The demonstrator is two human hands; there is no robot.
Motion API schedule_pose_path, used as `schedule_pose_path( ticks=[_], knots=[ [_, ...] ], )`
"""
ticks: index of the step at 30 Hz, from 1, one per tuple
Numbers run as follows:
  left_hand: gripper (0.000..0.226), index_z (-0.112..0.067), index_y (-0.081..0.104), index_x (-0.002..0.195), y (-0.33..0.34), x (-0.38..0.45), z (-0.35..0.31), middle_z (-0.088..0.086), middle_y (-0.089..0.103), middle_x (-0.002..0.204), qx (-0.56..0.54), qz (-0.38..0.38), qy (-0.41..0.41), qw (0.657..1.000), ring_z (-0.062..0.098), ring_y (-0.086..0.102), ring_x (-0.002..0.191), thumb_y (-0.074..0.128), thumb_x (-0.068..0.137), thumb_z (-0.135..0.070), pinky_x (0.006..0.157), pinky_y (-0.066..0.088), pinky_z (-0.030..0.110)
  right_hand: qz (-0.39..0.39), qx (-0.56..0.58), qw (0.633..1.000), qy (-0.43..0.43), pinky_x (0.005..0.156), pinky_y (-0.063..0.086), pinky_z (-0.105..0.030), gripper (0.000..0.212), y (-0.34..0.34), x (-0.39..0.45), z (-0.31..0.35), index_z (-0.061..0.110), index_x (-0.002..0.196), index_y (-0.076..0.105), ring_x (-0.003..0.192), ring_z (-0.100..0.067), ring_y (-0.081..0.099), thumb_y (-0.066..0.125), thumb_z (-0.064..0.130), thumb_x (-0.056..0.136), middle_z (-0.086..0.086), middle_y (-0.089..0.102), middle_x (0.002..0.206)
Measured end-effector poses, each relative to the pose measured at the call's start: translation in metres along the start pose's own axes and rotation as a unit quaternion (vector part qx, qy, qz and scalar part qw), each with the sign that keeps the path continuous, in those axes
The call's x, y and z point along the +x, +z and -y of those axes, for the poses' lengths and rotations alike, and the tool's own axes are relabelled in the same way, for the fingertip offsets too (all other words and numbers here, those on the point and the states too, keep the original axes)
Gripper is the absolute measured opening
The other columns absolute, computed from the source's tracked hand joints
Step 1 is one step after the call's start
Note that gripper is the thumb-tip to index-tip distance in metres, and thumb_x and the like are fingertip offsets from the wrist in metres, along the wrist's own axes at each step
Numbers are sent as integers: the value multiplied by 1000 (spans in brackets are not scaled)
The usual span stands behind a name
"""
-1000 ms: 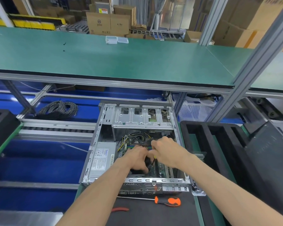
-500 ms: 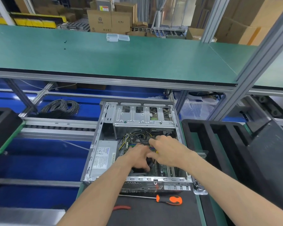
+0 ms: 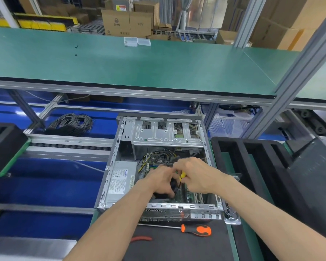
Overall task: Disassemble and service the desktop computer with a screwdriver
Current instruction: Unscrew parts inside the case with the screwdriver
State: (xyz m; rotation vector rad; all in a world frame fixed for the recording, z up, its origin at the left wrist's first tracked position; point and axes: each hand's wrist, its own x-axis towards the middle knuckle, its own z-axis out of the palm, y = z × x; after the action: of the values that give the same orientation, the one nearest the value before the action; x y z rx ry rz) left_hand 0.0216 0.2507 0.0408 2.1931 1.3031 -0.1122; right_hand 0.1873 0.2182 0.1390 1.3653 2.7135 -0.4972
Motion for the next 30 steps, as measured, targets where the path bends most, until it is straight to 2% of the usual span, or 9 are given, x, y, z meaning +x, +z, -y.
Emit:
schedule_pose_path(
  ticks=[3,7,11,14,17,19,22,25,30],
  knots=[
    [39,-36,51,70,0,0,-3,-7,57,85,16,7,-6,1000,24,48,97,87,57,-41,79,45,45,-12,-40,996,74,75,53,-42,32,1,2,0,14,113,57,88,-30,60,54,42,99,-8,60,100],
    [52,-29,61,103,1,0,-5,-3,62,105,30,5,3,1000,25,50,109,87,59,-42,94,43,54,-26,-16,997,64,76,52,-42,15,8,4,5,13,105,60,92,-30,60,54,25,99,-7,63,99],
    [46,-28,58,97,1,-2,-4,-4,61,102,31,10,-4,999,26,50,109,85,62,-40,95,45,57,-3,-40,999,-16,72,44,-37,15,11,6,9,12,107,64,88,-25,57,57,11,94,-1,55,98],
    [49,-35,46,89,0,-4,-3,-6,54,93,23,5,-5,1000,26,48,106,85,61,-40,91,46,52,8,-4,1000,-23,77,47,-38,21,1,4,3,15,105,64,92,-22,57,60,4,88,0,57,99],
    [44,-41,44,77,-3,-5,-5,-6,51,89,19,14,-8,1000,23,45,100,85,60,-40,88,45,52,-4,4,1000,17,78,49,-38,23,-1,2,0,19,115,57,90,-23,58,61,24,94,0,56,104],
    [39,-38,52,77,-4,-5,-6,-5,55,90,17,14,-11,1000,26,49,103,86,59,-40,89,46,52,-19,-36,997,57,74,51,-41,24,2,3,2,19,109,54,83,-28,58,52,41,99,-4,57,97],
    [49,-32,59,100,-2,-5,-6,-6,60,103,12,11,-8,1000,26,51,109,87,60,-39,94,45,54,-21,-53,997,50,71,52,-38,19,11,6,11,12,103,58,85,-31,62,50,29,102,-9,61,94],
    [37,-40,51,74,-1,-6,-4,-16,51,86,17,15,-8,1000,24,47,104,86,62,-36,97,43,59,-3,-73,997,-17,71,42,-34,15,15,6,18,11,108,63,87,-26,60,55,17,97,-4,58,98],
    [40,-42,61,90,-2,-5,-3,-9,52,89,9,12,-1,1000,23,47,102,86,60,-39,91,43,54,35,-6,999,4,84,52,-38,26,-9,-6,-6,19,109,67,97,-19,60,58,3,91,3,56,104]
  ],
)
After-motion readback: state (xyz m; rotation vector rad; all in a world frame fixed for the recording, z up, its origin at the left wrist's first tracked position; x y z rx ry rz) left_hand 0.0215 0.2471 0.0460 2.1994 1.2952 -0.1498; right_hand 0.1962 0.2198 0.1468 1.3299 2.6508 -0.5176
